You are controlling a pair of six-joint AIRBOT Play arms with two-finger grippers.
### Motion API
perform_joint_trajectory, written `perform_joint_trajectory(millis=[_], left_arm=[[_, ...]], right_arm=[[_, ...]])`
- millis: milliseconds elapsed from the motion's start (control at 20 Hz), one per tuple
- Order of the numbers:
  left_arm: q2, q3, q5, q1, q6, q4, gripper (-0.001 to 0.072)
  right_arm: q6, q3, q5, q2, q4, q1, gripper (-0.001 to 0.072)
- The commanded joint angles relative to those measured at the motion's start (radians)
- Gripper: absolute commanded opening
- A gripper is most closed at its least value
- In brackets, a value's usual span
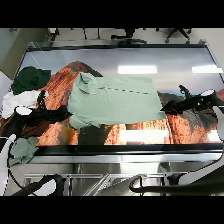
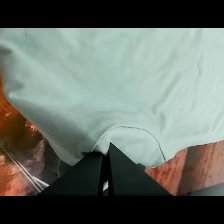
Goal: Fold the shirts.
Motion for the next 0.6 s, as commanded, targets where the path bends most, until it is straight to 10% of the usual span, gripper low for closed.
perform_joint_trajectory(millis=[0,100,550], left_arm=[[0.000,0.009,-0.005,0.002,0.002,0.007,0.0015],[0.001,0.021,-0.012,0.002,0.002,0.007,0.0015],[0.217,0.787,-0.294,0.038,0.016,0.008,0.0013]], right_arm=[[0.000,0.000,0.011,-0.009,0.005,0.070,0.0222],[-0.013,0.003,0.051,0.001,0.084,0.098,0.0015],[-0.032,0.481,0.003,0.454,0.537,-0.032,0.0017]])
